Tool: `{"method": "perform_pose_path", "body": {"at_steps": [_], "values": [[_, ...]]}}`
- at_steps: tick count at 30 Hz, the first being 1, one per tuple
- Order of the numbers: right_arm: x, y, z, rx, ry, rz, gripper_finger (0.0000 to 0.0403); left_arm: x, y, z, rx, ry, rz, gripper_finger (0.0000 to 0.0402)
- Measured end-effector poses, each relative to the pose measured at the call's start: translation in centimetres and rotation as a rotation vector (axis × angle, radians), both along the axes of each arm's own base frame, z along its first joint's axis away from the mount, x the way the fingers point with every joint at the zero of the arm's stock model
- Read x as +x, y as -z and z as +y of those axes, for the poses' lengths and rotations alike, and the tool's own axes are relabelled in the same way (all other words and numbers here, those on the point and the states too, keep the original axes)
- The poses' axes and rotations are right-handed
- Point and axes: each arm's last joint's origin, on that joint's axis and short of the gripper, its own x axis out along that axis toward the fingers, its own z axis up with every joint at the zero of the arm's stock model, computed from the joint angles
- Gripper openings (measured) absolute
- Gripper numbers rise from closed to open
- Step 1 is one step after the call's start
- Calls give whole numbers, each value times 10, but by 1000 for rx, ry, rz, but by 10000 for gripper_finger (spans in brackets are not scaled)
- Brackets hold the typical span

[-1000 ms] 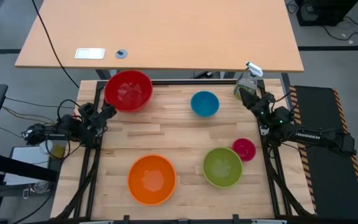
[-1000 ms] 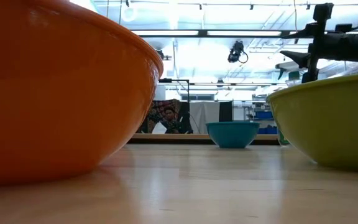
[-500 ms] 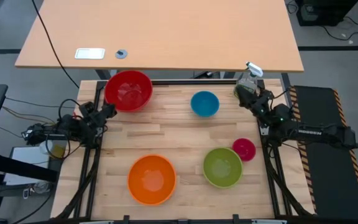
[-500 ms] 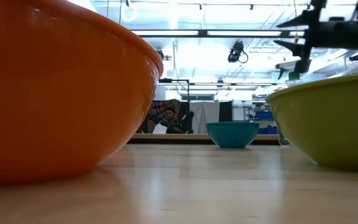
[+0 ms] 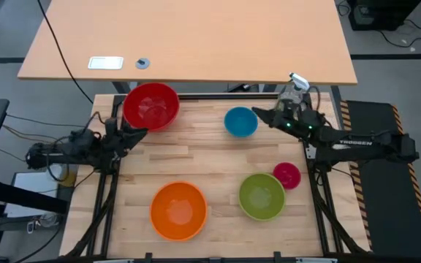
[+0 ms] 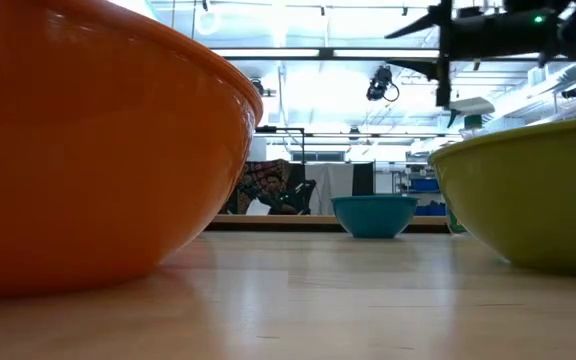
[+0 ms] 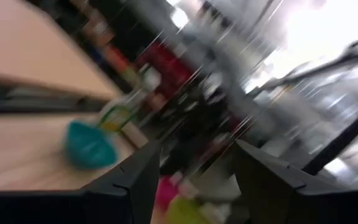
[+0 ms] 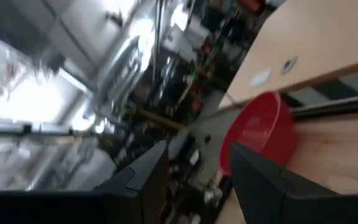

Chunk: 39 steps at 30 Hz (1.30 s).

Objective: Nest bowls inside each other
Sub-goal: Stack the orange bowl on top of the red bowl

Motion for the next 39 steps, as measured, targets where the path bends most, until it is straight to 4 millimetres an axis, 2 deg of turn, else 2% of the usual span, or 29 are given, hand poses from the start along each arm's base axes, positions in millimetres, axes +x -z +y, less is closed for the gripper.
{"method": "perform_pose_path", "body": {"at_steps": [5,9,12,15,19,22,28,34,39], "values": [[24,-16,-4,-58,-121,111,176,-3,-30,0,-6,1,223,203],[47,-32,-8,-102,-241,332,176,4,-42,-1,-33,19,456,203],[60,-43,-11,-131,-301,526,176,19,-46,-3,-51,71,619,203],[71,-53,-11,-178,-356,666,176,46,-47,-8,-83,198,753,203],[81,-63,-13,-243,-385,778,176,84,-39,-18,-148,369,995,203],[85,-66,-15,-273,-395,827,176,109,-30,-26,-150,407,1189,204],[80,-67,-18,-299,-394,862,176,148,-27,-44,-119,454,1305,237],[75,-71,-17,-368,-404,863,176,170,-11,-52,-114,450,1393,295],[75,-72,-17,-430,-419,876,176,181,6,-56,-135,441,1462,304]]}}
